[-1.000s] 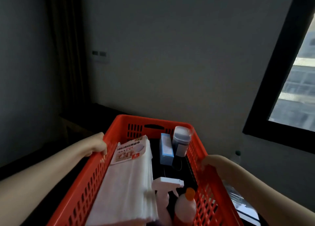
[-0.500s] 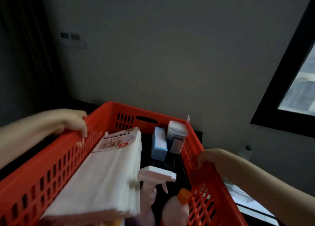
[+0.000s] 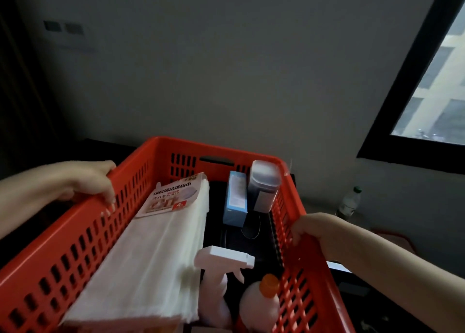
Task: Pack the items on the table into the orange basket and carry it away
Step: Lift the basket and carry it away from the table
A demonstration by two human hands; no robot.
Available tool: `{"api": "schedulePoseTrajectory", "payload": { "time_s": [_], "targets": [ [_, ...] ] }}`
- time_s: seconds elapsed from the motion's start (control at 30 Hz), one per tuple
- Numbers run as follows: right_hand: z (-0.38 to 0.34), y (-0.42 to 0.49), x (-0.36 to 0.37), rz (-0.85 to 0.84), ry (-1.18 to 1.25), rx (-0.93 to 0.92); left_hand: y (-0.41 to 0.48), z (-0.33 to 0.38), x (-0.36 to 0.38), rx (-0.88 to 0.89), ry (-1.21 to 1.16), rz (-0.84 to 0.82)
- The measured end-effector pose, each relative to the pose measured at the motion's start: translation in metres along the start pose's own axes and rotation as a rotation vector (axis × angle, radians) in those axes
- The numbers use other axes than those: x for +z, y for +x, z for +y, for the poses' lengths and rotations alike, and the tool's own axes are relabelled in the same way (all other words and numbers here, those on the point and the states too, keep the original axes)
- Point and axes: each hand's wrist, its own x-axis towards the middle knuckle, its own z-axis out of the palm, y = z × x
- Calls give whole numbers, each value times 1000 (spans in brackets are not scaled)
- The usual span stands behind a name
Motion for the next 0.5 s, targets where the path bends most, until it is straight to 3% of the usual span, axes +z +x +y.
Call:
{"api": "schedulePoseTrajectory", "payload": {
  "time_s": [0.27, 0.5],
  "targets": [
    [-24, -15, 24, -8, -29, -58, -18, -24, -45, 25, -68, 52],
    [-19, -20, 0, 95, 47, -135, -6, 3, -27, 94, -51, 38]
  ]
}}
